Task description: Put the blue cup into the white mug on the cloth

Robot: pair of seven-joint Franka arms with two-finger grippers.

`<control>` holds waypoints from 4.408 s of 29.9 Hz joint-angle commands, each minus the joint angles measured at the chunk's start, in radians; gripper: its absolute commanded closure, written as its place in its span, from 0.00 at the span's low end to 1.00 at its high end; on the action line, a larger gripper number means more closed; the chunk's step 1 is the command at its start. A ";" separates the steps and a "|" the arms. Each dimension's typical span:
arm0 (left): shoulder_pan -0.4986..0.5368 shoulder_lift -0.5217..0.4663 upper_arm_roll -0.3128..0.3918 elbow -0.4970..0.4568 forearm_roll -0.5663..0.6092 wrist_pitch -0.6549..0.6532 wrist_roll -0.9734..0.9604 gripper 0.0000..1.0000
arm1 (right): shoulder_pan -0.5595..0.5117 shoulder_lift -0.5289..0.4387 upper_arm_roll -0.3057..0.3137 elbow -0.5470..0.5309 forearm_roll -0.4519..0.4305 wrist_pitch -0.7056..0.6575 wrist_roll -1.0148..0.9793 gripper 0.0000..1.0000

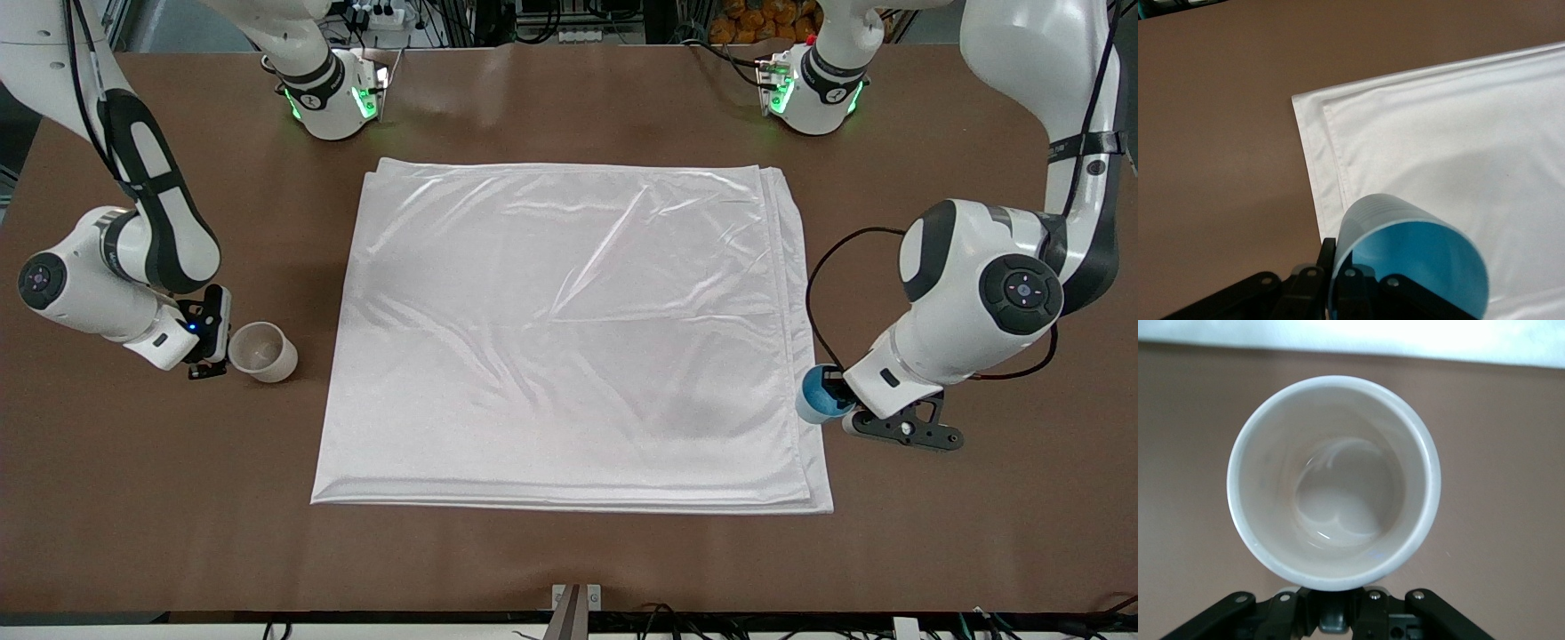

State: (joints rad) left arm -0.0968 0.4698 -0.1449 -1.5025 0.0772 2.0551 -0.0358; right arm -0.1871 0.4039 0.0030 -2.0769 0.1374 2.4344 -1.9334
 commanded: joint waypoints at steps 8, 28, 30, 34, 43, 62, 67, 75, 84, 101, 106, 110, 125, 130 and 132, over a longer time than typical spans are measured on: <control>-0.009 -0.043 -0.002 0.002 0.044 -0.049 -0.009 1.00 | -0.006 -0.042 0.094 -0.014 0.151 -0.101 -0.029 0.98; -0.006 -0.043 -0.044 0.038 0.058 -0.085 -0.007 1.00 | 0.244 -0.092 0.253 -0.003 0.206 -0.031 0.325 1.00; -0.003 -0.045 -0.042 0.039 0.058 -0.085 -0.007 1.00 | 0.287 -0.097 0.252 0.000 0.203 -0.020 0.387 1.00; 0.006 -0.046 -0.042 0.039 0.059 -0.087 0.007 1.00 | 0.353 -0.088 0.252 0.000 0.199 0.038 0.468 1.00; 0.015 -0.040 -0.035 0.038 0.062 -0.085 0.019 1.00 | 0.483 -0.051 0.246 0.000 0.197 0.124 0.639 1.00; 0.028 -0.008 -0.028 0.038 0.115 -0.085 0.077 1.00 | 0.635 0.062 0.198 0.031 0.191 0.267 0.705 0.96; 0.025 -0.017 -0.036 0.036 0.099 -0.085 0.073 1.00 | 0.687 0.070 0.149 0.034 0.191 0.270 0.706 0.96; -0.006 -0.022 -0.042 0.038 0.033 -0.085 0.057 1.00 | 0.727 0.098 0.123 0.050 0.191 0.287 0.745 0.96; -0.047 -0.020 -0.042 0.038 0.033 -0.087 0.051 1.00 | 0.736 0.107 0.121 0.061 0.191 0.298 0.752 0.70; -0.077 -0.030 -0.136 0.039 0.035 -0.124 -0.205 1.00 | 0.735 0.052 0.077 0.060 0.180 0.284 0.748 0.00; -0.077 -0.030 -0.173 0.039 0.029 -0.127 -0.309 1.00 | 0.715 -0.011 0.065 0.052 0.177 0.187 0.742 0.00; -0.077 -0.030 -0.238 0.039 0.030 -0.127 -0.416 1.00 | 0.712 -0.082 0.019 0.051 0.162 0.043 0.737 0.00; -0.216 0.006 -0.298 0.041 0.032 -0.112 -0.725 1.00 | 0.692 -0.370 -0.222 0.077 -0.009 -0.455 0.723 0.00; -0.265 0.032 -0.294 0.041 0.032 -0.093 -0.786 1.00 | 0.690 -0.393 -0.297 0.130 -0.064 -0.521 0.717 0.00; -0.279 0.044 -0.294 0.041 0.032 -0.073 -0.796 1.00 | 0.690 -0.402 -0.328 0.165 -0.093 -0.544 0.706 0.00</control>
State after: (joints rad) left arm -0.3435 0.4860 -0.4451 -1.4696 0.1229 1.9513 -0.7901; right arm 0.5000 0.0202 -0.2724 -1.9687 0.1064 1.9411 -1.2126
